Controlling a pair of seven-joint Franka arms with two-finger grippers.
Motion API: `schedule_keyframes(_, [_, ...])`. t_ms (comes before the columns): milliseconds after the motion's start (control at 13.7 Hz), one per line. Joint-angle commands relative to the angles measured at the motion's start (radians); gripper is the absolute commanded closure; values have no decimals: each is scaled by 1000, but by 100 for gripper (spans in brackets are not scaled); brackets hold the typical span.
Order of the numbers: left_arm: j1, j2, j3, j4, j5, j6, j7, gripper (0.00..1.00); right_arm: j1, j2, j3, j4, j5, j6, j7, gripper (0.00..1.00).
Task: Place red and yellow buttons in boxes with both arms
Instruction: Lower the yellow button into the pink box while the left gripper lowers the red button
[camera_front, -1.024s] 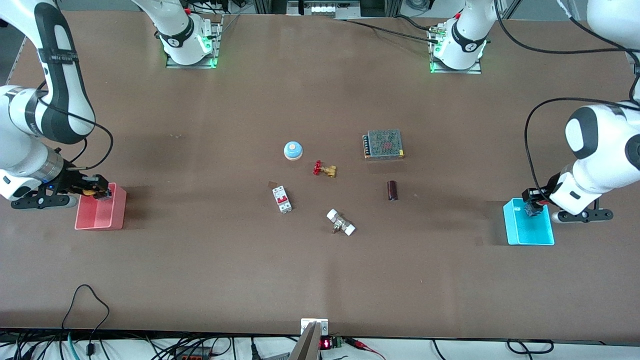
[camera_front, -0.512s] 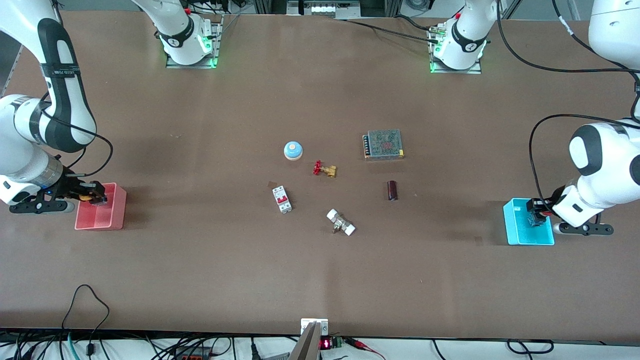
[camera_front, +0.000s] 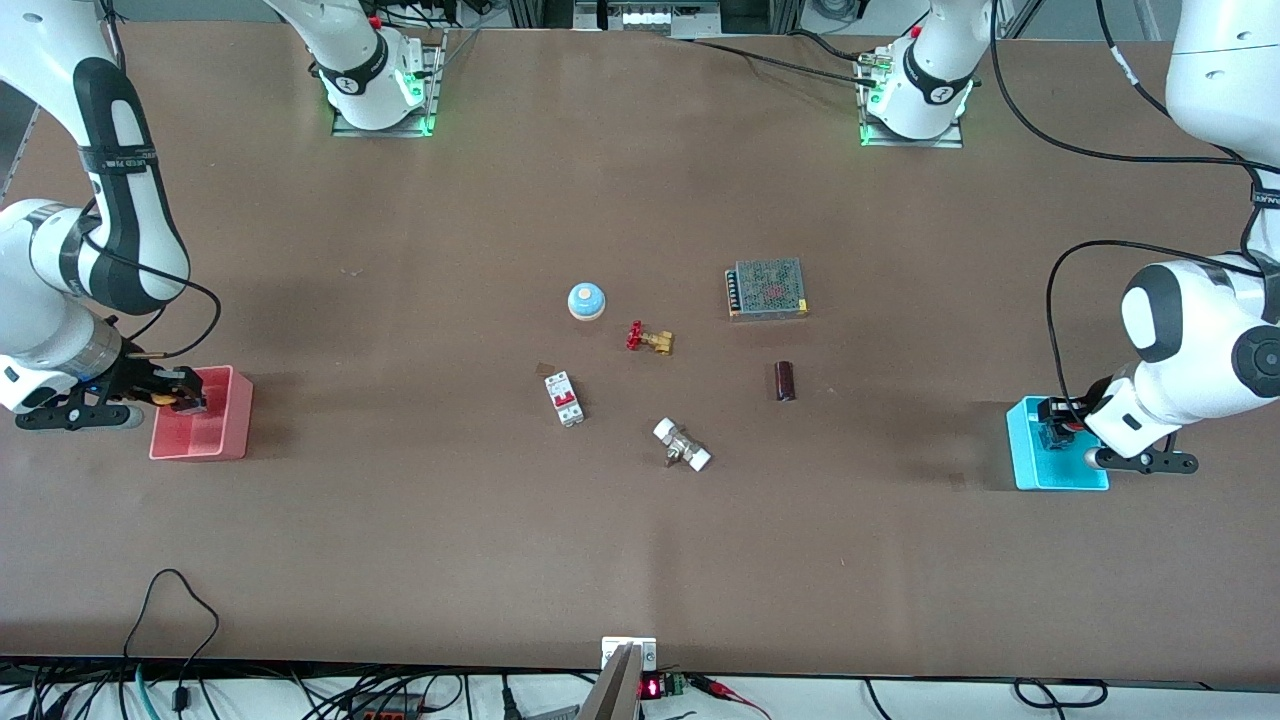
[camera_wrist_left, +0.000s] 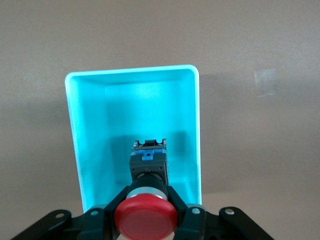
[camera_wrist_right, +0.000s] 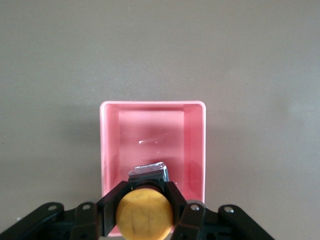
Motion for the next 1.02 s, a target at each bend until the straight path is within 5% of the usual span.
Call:
schedule_keyframes(0, [22,28,-7,30,19,2,35,90,-8,31,3,21,17,32,-29,80])
schedule_keyframes(366, [29,49,-7,28,19,5,37,89,-10,53,4,22,26,45,-29,78])
schedule_keyframes(439, [29,54,-7,28,19,8,37,78,-10,55,3,22,33,46,-29,78])
schedule_keyframes(659, [29,52,-7,26,21,49,35,0,-10,70,4,22,35,71,-29,78])
schedule_keyframes(951, [29,39,-9,26,16,49,29,0,-10,82,4,22,43,80,-29,74])
